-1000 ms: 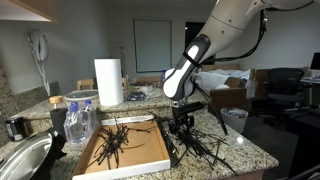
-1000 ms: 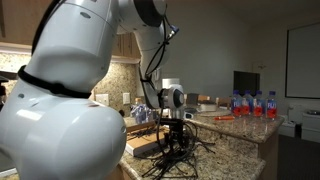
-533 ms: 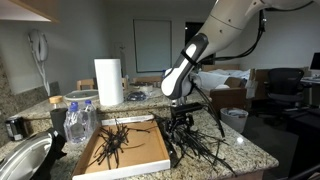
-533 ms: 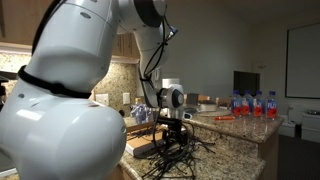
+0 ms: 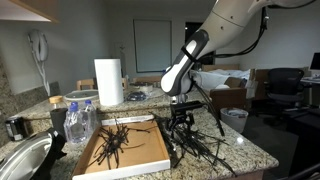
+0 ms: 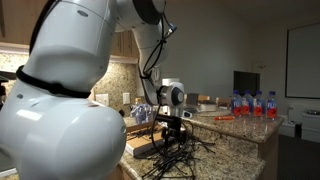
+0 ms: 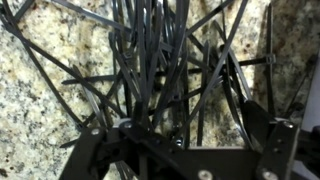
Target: Put the zip ties on the box
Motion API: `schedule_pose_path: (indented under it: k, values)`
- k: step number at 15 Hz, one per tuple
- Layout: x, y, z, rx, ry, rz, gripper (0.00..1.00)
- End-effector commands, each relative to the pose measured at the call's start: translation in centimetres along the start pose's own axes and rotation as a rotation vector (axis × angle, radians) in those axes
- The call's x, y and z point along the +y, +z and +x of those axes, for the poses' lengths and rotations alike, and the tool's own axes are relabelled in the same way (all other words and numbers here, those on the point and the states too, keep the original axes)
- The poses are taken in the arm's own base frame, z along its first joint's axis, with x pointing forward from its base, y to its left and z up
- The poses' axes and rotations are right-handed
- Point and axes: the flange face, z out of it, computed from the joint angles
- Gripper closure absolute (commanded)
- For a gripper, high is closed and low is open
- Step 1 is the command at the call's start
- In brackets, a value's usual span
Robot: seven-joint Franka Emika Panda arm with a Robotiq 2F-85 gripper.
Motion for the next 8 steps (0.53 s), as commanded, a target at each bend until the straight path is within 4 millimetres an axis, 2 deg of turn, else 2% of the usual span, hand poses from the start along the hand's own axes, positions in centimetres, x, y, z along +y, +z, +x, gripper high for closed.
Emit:
schedule_pose_path:
  k: [1,8]
  values:
    - [0.6,0.6,-1.4,-0.060,0.021,-0.010,0.00]
    - [0.2,2.5,-2.1,-0.099,0.020,-0.043,0.00]
